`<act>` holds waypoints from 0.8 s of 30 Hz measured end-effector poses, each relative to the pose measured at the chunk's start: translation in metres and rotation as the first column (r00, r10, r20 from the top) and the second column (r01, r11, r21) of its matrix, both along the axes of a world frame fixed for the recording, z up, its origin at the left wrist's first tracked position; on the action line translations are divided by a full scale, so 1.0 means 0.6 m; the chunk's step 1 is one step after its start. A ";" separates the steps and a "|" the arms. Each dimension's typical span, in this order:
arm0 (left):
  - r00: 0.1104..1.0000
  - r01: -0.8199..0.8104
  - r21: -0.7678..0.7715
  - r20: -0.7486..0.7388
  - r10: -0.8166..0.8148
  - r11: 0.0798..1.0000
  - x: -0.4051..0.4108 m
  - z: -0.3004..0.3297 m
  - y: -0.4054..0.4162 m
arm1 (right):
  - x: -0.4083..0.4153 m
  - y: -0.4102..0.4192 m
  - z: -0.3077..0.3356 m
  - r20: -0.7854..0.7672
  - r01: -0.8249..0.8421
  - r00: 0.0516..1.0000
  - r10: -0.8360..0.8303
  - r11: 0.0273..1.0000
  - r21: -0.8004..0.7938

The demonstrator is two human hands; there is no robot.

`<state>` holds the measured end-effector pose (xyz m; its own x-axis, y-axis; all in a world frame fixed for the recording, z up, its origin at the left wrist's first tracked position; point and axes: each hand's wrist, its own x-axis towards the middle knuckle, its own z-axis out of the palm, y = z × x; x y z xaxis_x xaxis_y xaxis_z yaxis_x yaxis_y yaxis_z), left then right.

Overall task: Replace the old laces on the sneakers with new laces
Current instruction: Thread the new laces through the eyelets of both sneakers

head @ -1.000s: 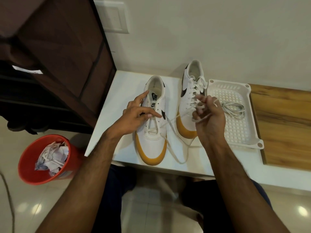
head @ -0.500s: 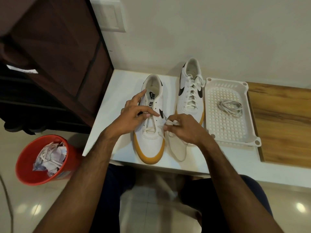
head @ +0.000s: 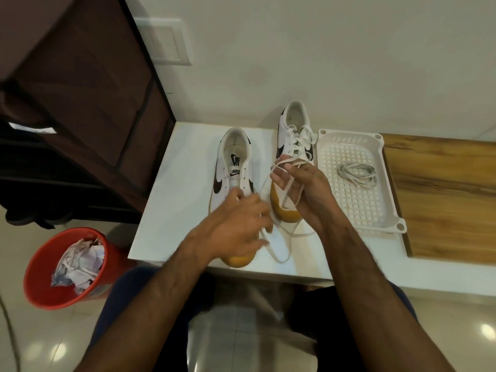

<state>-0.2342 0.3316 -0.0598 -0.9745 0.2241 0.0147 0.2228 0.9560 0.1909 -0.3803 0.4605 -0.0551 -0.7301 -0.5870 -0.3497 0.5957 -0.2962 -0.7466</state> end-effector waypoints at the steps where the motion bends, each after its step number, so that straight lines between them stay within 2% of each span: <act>1: 0.997 0.043 -0.089 0.074 -0.036 0.995 -0.001 -0.006 0.016 | -0.002 -0.001 0.000 0.030 0.023 0.999 -0.022 0.999 -0.044; 4: 0.970 0.095 -0.282 0.241 -0.025 0.955 -0.006 -0.025 0.044 | -0.006 -0.003 0.000 0.134 0.098 0.988 -0.076 0.982 -0.161; 7: 0.978 0.113 -0.294 0.203 -0.053 0.949 -0.007 -0.023 0.056 | -0.010 -0.007 -0.003 0.053 0.117 0.992 -0.112 0.986 -0.117; 8: 0.979 0.110 -0.232 0.192 -0.066 0.966 -0.004 -0.022 0.058 | -0.012 -0.008 -0.006 -0.040 0.102 0.994 -0.104 0.993 -0.057; 10: 0.983 0.065 0.009 0.172 -0.066 0.998 0.005 -0.013 0.055 | -0.013 -0.008 -0.009 -0.328 0.064 0.945 -0.003 0.982 0.177; 12: 0.992 -0.056 0.293 0.121 0.021 0.955 0.011 0.004 0.044 | -0.010 -0.005 -0.012 -0.613 0.123 0.764 0.204 0.885 0.448; 13: 0.990 -0.132 0.426 0.099 0.099 0.895 0.012 0.015 0.037 | -0.010 -0.004 -0.016 -0.693 0.195 0.645 0.322 0.807 0.557; 14: 0.980 -0.197 0.552 0.078 0.185 0.810 0.012 0.025 0.030 | -0.007 -0.001 -0.017 -0.716 0.266 0.542 0.440 0.718 0.643; 15: 0.959 -0.249 0.654 0.060 0.278 0.715 0.011 0.036 0.024 | -0.003 0.002 -0.013 -0.690 0.322 0.488 0.536 0.624 0.712; 17: 0.885 -0.314 0.759 0.017 0.464 0.571 0.009 0.050 0.008 | 0.004 0.007 -0.002 -0.631 0.449 0.458 0.626 0.450 0.772; 18: 0.845 -0.332 0.774 -0.009 0.534 0.539 0.008 0.051 -0.001 | 0.006 0.009 -0.002 -0.631 0.518 0.451 0.631 0.391 0.761; 19: 0.812 -0.341 0.782 -0.035 0.583 0.522 0.007 0.049 -0.010 | 0.010 0.010 0.005 -0.655 0.561 0.439 0.615 0.382 0.735; 20: 0.785 -0.349 0.784 -0.055 0.617 0.514 0.007 0.043 -0.017 | 0.011 0.010 0.009 -0.694 0.538 0.446 0.565 0.451 0.712; 21: 0.761 -0.359 0.786 -0.066 0.646 0.503 0.006 0.037 -0.022 | 0.014 0.010 0.020 -0.705 0.415 0.499 0.504 0.575 0.705; 22: 0.734 -0.375 0.789 -0.068 0.676 0.486 0.006 0.031 -0.026 | 0.019 0.007 0.029 -0.659 0.207 0.589 0.468 0.701 0.683; 23: 0.710 -0.395 0.788 -0.064 0.701 0.472 0.005 0.027 -0.030 | 0.026 0.005 0.037 -0.564 -0.033 0.654 0.504 0.764 0.644; 24: 0.691 -0.418 0.781 -0.058 0.721 0.464 0.005 0.024 -0.035 | 0.035 0.004 0.045 -0.468 -0.249 0.664 0.584 0.762 0.598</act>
<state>-0.2313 0.3103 -0.0455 -0.7580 -0.6059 0.2412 -0.1327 0.5054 0.8526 -0.3595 0.4628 -0.0281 -0.5852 -0.7754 -0.2374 -0.0576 0.3317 -0.9416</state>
